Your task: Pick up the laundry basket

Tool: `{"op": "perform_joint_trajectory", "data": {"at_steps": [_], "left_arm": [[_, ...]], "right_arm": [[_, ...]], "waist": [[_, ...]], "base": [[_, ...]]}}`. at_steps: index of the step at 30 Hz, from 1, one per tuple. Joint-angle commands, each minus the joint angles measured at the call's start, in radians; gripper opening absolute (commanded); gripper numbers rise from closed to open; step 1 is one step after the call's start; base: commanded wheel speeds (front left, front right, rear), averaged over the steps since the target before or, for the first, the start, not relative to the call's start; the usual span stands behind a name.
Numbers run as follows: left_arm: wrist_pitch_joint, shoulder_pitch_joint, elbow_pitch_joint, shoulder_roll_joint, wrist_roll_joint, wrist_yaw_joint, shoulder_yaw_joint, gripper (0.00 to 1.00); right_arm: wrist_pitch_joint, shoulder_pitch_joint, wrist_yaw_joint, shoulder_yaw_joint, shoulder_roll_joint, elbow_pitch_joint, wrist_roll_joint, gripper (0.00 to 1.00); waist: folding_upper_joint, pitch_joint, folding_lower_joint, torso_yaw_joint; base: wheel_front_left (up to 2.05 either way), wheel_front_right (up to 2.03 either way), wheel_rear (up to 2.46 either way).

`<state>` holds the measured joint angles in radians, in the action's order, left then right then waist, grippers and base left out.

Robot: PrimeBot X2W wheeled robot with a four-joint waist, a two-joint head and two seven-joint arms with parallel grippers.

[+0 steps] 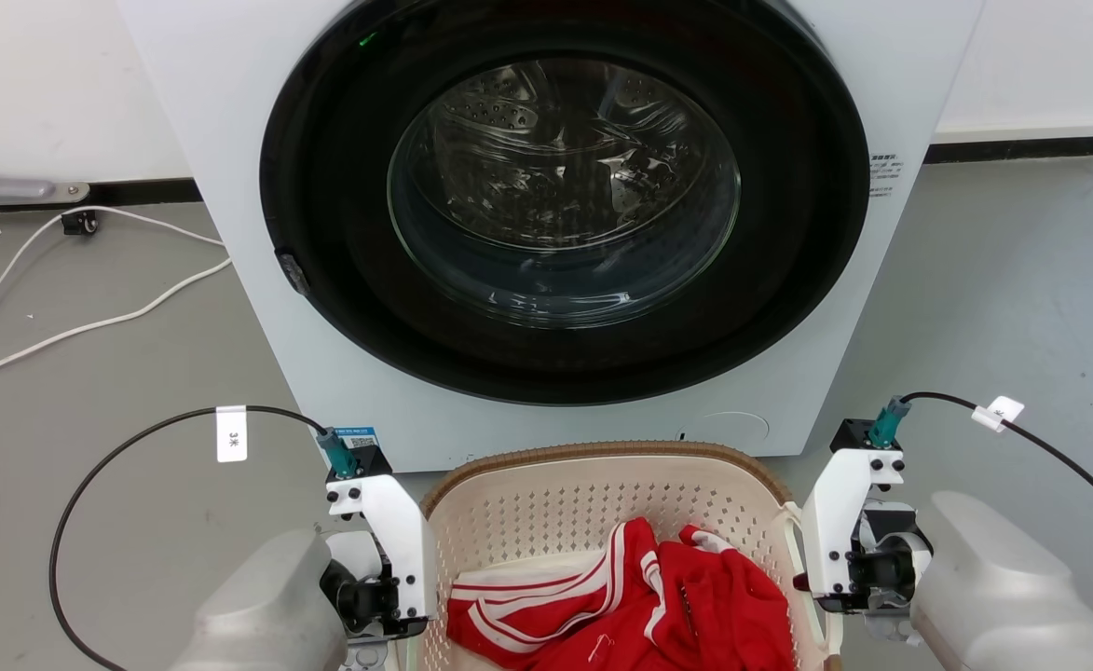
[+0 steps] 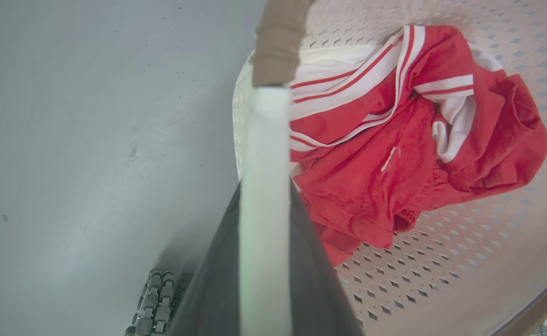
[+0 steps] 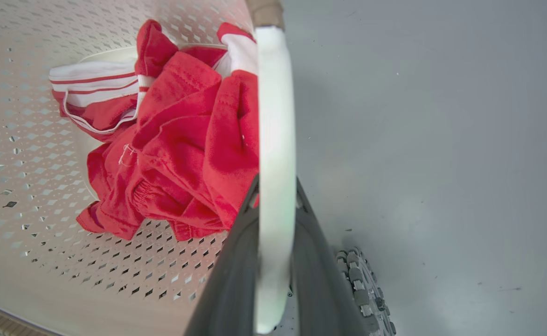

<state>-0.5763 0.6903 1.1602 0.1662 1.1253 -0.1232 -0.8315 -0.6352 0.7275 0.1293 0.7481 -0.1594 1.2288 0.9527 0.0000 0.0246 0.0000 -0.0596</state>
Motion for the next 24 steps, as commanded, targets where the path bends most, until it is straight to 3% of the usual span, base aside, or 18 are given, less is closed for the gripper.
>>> {"op": "perform_joint_trajectory", "data": {"at_steps": [1, 24], "left_arm": [[0.003, -0.002, -0.008, -0.017, 0.011, -0.013, 0.0, 0.0], [0.016, -0.005, 0.0, -0.015, 0.048, -0.013, -0.037, 0.0]], "right_arm": [[0.003, 0.0, 0.003, 0.001, 0.006, -0.001, 0.01, 0.0], [-0.022, 0.002, 0.003, 0.016, 0.014, 0.005, 0.038, 0.0]], "waist": [[0.0, 0.0, 0.0, 0.0], [0.0, -0.001, 0.0, -0.002]], "base": [[0.0, 0.0, 0.0], [0.0, 0.0, 0.0]]}}
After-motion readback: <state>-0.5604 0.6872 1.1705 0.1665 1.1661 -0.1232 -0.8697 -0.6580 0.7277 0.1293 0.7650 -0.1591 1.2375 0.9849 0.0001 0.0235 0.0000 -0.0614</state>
